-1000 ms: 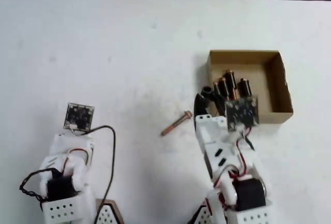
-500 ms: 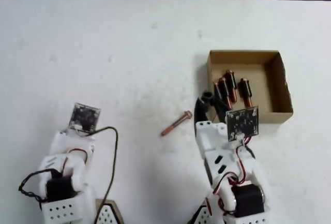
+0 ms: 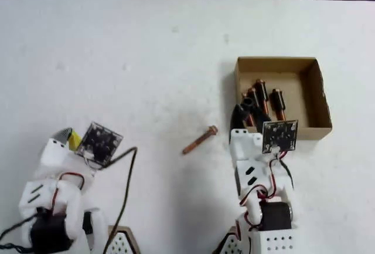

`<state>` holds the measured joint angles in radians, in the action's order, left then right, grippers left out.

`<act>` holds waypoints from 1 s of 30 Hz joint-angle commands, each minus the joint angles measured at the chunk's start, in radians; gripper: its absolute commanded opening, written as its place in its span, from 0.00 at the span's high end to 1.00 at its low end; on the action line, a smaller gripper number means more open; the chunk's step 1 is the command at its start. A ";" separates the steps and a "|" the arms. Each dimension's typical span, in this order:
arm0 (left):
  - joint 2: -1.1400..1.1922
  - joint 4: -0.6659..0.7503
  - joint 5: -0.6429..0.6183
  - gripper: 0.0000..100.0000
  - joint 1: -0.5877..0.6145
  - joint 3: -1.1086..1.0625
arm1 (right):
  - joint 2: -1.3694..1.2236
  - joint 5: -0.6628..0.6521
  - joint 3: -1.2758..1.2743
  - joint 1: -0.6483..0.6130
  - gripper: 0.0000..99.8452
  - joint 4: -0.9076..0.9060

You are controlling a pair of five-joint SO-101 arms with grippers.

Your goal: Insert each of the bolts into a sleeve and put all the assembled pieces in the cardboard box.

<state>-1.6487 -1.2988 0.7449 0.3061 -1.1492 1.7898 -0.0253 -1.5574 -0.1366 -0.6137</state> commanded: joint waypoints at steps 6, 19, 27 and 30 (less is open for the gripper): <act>0.447 -0.006 0.008 0.98 -0.096 0.259 | 0.012 0.017 -0.086 0.024 0.98 0.199; 0.903 -0.058 -0.103 0.97 -0.493 0.471 | 0.012 0.015 -0.087 0.093 0.98 0.203; 1.330 -0.172 -0.199 0.97 -0.691 0.738 | 0.012 0.014 -0.089 0.094 0.98 0.203; 1.466 -0.201 -0.199 0.97 -0.740 0.830 | 0.013 0.014 -0.087 0.094 0.98 0.203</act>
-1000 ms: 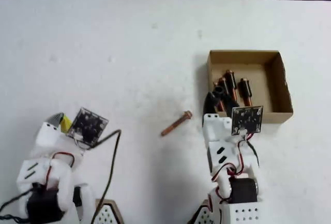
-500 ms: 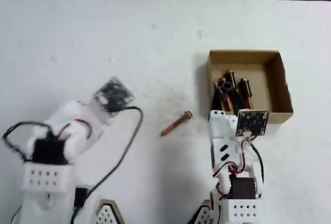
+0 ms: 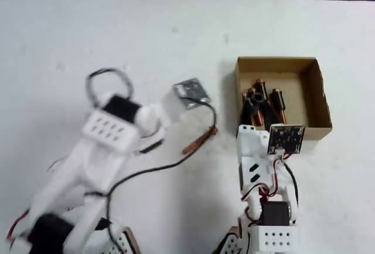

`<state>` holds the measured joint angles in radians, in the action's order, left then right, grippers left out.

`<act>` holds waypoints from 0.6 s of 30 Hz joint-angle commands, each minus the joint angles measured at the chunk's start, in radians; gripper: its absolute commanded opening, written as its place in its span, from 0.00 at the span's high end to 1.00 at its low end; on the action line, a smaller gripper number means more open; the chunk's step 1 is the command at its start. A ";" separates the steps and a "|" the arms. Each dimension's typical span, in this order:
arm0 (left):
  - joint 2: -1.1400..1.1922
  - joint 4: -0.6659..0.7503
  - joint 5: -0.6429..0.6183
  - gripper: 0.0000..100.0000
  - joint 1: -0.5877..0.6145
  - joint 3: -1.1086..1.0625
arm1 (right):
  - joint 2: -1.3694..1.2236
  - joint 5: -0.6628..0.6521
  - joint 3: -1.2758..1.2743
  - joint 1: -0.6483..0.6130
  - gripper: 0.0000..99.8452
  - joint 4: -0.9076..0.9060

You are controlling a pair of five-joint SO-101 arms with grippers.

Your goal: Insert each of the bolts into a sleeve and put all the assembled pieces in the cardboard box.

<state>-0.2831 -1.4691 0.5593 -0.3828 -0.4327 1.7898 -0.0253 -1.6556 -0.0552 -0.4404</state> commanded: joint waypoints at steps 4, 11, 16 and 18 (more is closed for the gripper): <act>0.260 -0.063 -0.014 0.97 -0.090 0.241 | 0.013 0.018 0.031 0.068 0.98 0.030; 0.478 -0.104 -0.101 0.88 -0.116 0.454 | 0.013 0.020 0.051 0.105 0.98 0.030; 0.605 -0.080 -0.158 0.88 -0.159 0.577 | 0.013 0.020 0.075 0.166 0.98 0.030; 0.648 -0.071 -0.198 0.88 -0.180 0.626 | 0.013 0.020 0.078 0.189 0.98 0.030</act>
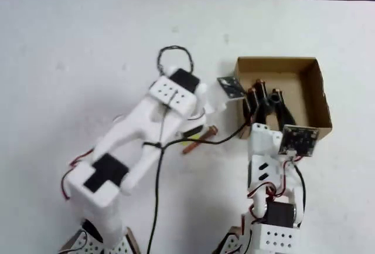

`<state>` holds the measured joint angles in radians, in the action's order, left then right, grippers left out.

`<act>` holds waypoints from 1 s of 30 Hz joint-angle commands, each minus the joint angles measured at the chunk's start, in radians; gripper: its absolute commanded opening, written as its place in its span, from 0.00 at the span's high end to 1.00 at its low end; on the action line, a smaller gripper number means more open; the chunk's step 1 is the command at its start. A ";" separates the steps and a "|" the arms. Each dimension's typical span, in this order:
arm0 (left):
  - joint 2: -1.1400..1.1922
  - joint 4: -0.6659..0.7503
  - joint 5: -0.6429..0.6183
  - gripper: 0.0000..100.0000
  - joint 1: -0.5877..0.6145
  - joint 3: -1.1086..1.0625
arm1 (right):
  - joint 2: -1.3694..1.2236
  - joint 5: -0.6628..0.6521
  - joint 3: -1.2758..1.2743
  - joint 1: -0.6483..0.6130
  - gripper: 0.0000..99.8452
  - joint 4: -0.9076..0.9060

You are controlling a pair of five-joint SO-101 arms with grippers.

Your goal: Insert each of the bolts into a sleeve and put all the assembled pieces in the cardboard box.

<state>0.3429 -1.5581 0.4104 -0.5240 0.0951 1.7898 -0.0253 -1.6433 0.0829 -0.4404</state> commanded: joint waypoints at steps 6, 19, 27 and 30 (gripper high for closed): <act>0.139 0.038 -0.080 0.88 -0.077 0.227 | 0.013 0.020 0.068 0.054 0.98 0.030; 0.228 0.037 -0.077 0.79 -0.070 0.351 | 0.013 0.020 0.068 0.054 0.98 0.028; 0.229 0.051 -0.083 0.78 -0.070 0.327 | 0.013 0.020 0.064 0.054 0.98 0.027; 0.229 0.066 -0.083 0.78 -0.064 0.301 | 0.013 0.020 0.064 0.054 0.98 0.027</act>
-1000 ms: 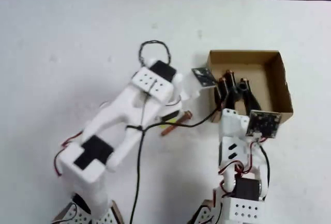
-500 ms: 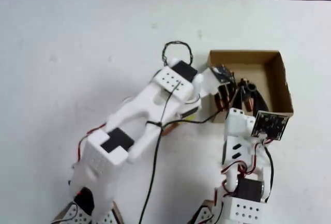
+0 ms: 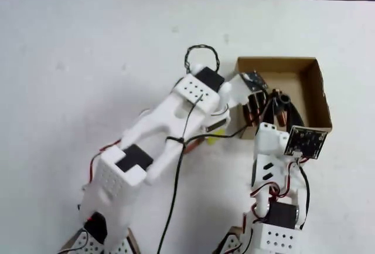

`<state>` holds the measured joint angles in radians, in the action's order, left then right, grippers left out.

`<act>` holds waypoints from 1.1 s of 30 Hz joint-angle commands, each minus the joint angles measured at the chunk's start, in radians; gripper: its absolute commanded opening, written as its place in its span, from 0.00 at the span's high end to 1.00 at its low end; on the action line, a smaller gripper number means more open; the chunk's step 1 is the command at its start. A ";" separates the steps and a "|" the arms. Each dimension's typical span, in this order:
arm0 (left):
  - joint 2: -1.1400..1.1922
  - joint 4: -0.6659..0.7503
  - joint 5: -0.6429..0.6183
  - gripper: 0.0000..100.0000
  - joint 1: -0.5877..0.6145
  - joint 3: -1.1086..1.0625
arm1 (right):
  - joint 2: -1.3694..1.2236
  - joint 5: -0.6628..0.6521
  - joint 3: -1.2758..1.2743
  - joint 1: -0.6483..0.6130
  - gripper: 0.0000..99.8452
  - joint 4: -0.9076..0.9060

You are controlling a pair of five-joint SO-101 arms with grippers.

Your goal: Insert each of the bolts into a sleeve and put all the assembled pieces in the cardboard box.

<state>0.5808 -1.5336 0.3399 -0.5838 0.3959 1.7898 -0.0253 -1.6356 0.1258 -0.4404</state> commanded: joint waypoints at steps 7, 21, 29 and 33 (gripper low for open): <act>-0.008 0.147 -0.014 0.78 -0.012 -0.086 | 0.013 0.020 0.057 0.012 0.98 0.028; -0.008 0.256 -0.071 0.78 -0.044 -0.180 | 0.013 0.020 0.057 0.010 0.98 0.028; -0.004 0.316 -0.074 0.78 -0.051 -0.204 | 0.013 0.020 0.057 0.010 0.98 0.027; 0.050 0.347 -0.072 0.78 -0.053 -0.203 | 0.013 0.020 0.057 0.010 0.98 0.027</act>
<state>0.6206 -1.2206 0.2785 -0.6237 0.1872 1.7898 -0.0253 -1.6356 0.1258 -0.4404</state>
